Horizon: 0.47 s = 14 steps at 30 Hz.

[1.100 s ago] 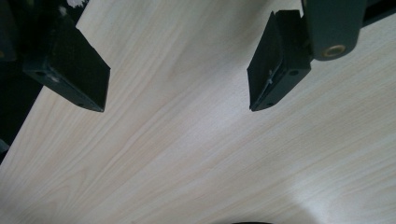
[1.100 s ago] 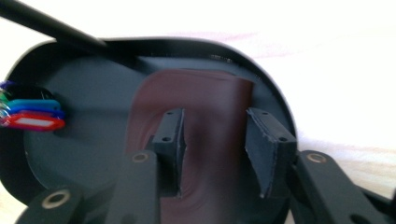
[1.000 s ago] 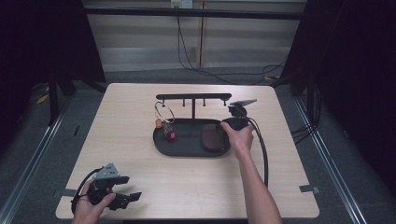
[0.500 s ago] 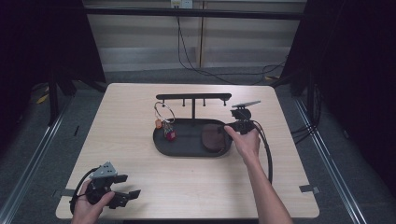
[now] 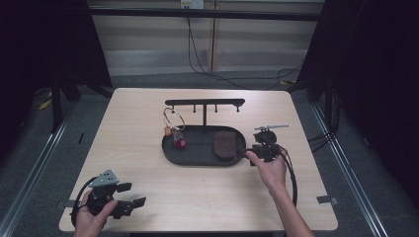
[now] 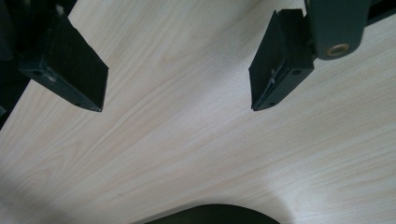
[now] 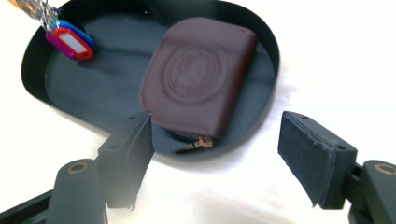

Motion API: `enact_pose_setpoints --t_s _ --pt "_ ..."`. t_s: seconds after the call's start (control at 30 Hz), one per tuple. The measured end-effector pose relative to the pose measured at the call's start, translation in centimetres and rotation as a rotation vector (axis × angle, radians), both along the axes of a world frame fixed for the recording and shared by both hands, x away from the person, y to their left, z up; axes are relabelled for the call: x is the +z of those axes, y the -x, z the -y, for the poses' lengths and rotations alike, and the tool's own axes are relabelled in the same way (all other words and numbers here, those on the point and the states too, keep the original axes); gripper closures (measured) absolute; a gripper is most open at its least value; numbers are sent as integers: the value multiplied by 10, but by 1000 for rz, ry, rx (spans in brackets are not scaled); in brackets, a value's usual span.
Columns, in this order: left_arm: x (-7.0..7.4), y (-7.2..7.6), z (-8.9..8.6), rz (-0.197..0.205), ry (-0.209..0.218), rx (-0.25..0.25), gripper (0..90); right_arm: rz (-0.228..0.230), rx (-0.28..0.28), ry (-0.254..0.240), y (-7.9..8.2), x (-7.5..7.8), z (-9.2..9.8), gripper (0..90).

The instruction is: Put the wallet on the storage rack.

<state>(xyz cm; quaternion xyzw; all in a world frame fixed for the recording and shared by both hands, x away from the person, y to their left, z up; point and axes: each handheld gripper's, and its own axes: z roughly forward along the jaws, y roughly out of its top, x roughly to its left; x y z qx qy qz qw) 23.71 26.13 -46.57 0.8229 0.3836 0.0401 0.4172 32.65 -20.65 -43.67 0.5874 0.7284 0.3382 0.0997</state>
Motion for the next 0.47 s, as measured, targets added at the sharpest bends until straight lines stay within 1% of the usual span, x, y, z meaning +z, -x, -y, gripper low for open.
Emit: enact_pose_setpoints --t_s 0.03,0.07,0.1,0.2,0.23,0.3,0.43,0.47 --pt "1 0 -1 4 3 4 195 2 0 6 3 -1 1 262" --pt "1 0 -2 2 10 7 195 8 0 -5 11 -5 4 262" --pt "0 0 -2 3 14 13 195 15 4 -6 15 -7 5 264" --pt "0 0 -3 1 8 18 195 64 0 12 32 -12 10 272" --pt "0 0 -3 0 12 20 195 81 -3 8 38 -13 11 271" --pt "0 0 -2 2 13 25 195 84 -3 7 48 -17 14 264" --pt "1 1 -3 6 17 24 195 92 4 39 63 -21 17 249" --pt "1 1 -3 8 18 25 195 105 9 54 68 -22 18 243"
